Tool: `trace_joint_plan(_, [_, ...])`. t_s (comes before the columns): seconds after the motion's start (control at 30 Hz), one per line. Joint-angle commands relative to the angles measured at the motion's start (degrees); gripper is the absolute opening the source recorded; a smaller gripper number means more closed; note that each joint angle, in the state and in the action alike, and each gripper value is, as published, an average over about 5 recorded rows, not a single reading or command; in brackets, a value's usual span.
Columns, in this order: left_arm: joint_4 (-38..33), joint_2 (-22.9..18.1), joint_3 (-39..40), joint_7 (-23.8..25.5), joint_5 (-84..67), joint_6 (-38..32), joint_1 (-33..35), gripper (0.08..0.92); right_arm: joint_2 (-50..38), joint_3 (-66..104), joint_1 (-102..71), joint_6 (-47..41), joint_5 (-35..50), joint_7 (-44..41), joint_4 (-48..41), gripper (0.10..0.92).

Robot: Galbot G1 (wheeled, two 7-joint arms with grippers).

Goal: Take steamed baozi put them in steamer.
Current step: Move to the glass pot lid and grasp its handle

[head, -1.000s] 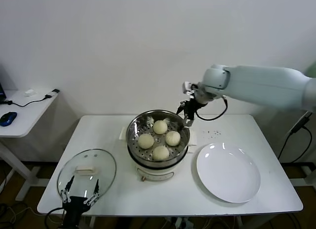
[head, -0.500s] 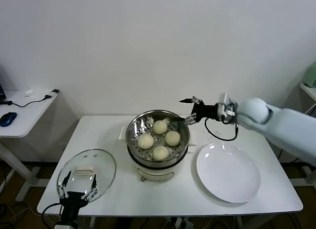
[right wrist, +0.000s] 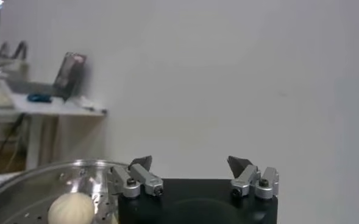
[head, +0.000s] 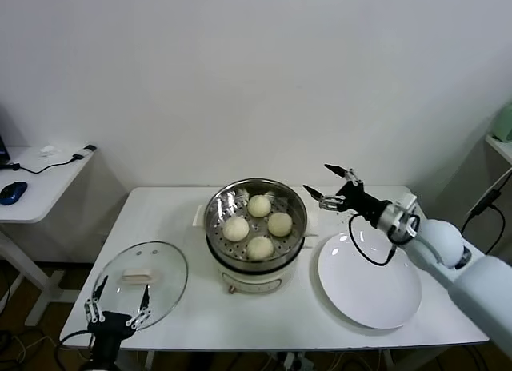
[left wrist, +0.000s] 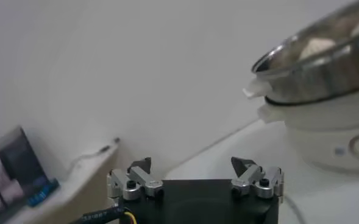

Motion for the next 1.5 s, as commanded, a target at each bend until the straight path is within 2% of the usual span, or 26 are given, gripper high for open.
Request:
trace_joint_plan(0.03, [1.4,0.6,-3.5,-3.1,54.0,-1.4,-1.4,0.823,14.3,32.3,-33.0,0.4,-8.9,1.1,3.4,0.823])
trace_joint_plan(0.13, [3.9,1.4,-2.0,-3.9,63.9,-0.4,-2.6,0.823,17.0,33.3,-34.9,0.9,-10.7,0.9,2.5,0.823])
trace_joint_plan(0.3, [11.3,1.7,-0.2,-6.5,70.2,-0.2,-7.8,0.823,19.5,33.8,-36.6,1.2,-13.8,0.9,1.2,0.823])
trace_joint_plan(0.57, [23.9,2.6,0.6,-12.5,69.2,1.6,-14.8,0.823,20.7,34.5,-36.9,1.5,-15.5,2.0,-0.6,0.823])
trace_joint_plan(0.83, [32.9,4.7,0.3,-14.1,68.8,2.5,-21.9,0.823,21.8,34.9,-37.6,1.6,-17.0,2.5,-0.7,0.823])
trace_joint_plan(1.07, [37.0,6.3,0.3,-16.0,67.2,2.8,-26.1,0.823,23.0,34.9,-38.0,1.9,-18.9,2.5,-1.3,0.823])
trace_joint_plan(1.5, [39.3,7.6,1.6,-17.6,63.4,3.1,-28.2,0.823,24.6,35.2,-36.9,2.6,-20.9,2.1,-3.5,0.823])
